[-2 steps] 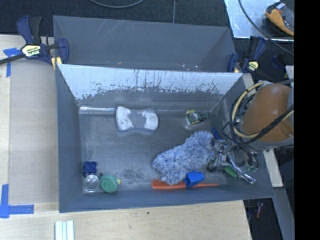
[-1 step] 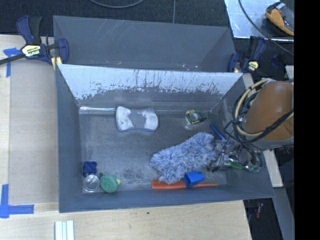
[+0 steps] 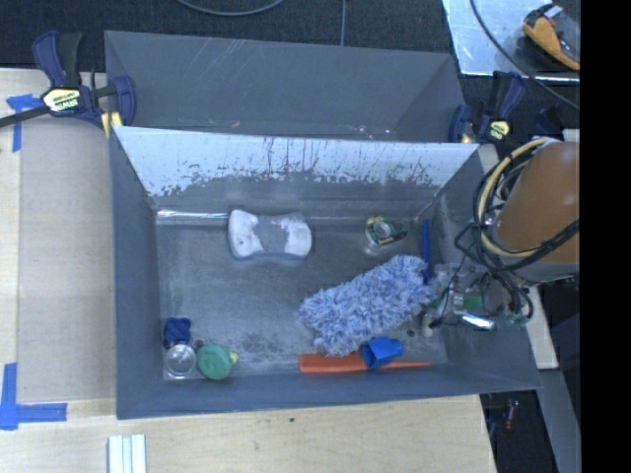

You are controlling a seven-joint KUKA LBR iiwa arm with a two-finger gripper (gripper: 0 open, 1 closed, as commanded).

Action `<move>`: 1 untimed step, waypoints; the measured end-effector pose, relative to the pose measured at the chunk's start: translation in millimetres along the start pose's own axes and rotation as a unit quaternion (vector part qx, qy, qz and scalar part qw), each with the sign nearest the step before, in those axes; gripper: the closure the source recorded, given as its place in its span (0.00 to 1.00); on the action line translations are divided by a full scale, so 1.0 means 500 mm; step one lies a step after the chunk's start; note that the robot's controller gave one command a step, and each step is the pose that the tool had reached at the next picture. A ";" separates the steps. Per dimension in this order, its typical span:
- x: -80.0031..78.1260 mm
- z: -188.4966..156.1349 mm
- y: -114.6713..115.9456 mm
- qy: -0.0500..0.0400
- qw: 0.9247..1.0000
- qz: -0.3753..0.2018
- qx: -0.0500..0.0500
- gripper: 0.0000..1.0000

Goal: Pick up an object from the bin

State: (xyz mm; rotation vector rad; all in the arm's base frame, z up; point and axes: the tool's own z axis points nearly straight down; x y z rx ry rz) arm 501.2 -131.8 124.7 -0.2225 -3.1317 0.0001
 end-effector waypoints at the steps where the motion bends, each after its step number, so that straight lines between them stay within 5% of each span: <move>1: -0.003 -0.050 -0.001 -0.003 1.000 0.000 0.000 1.00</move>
Offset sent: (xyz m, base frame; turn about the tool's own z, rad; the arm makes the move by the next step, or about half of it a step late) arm 0.0012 -0.0004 0.0584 -0.0001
